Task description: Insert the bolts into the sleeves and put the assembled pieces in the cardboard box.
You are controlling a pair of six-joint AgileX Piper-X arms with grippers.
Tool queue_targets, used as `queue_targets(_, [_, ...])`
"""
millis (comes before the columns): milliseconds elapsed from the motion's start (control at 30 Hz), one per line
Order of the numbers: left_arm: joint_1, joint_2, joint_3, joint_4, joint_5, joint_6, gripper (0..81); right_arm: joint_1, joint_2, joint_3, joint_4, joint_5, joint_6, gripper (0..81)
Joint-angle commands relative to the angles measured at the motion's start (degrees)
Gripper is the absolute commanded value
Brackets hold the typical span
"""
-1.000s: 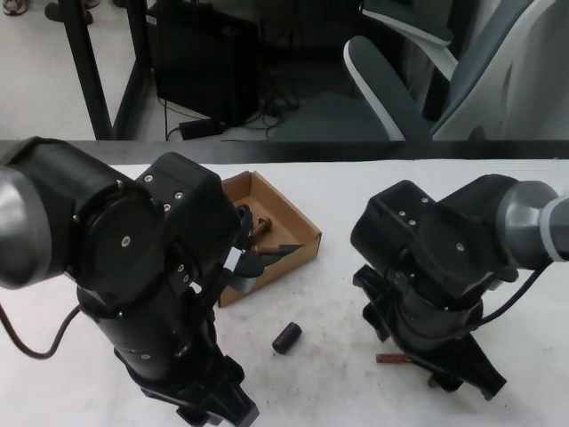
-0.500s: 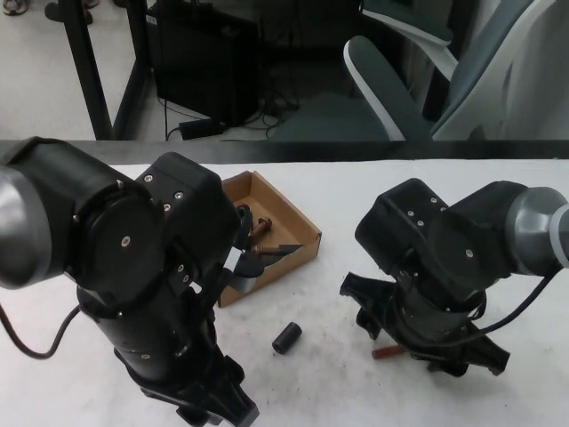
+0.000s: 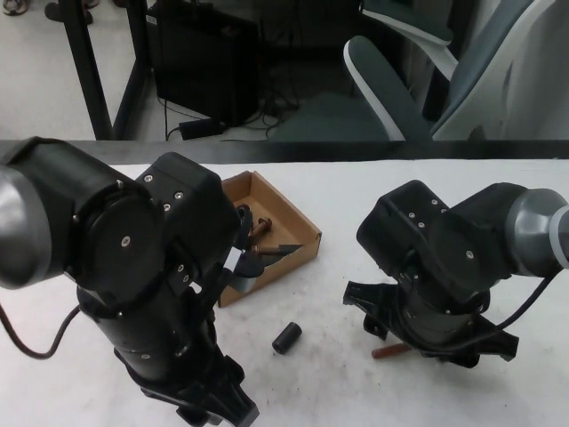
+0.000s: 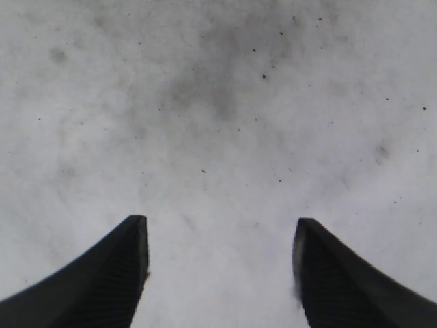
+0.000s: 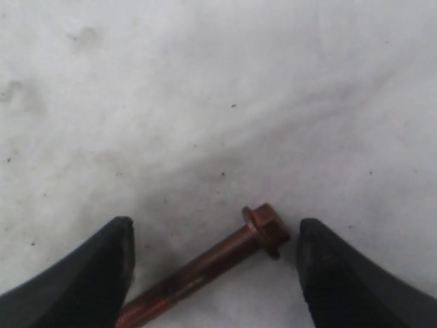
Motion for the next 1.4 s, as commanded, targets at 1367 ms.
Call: queue_targets(1367, [-0.3,-0.3,-0.3,0.2,-0.7,0.0,57.9,-1.8,0.7,0.2,-3.0,-0.1,15.0,63.8])
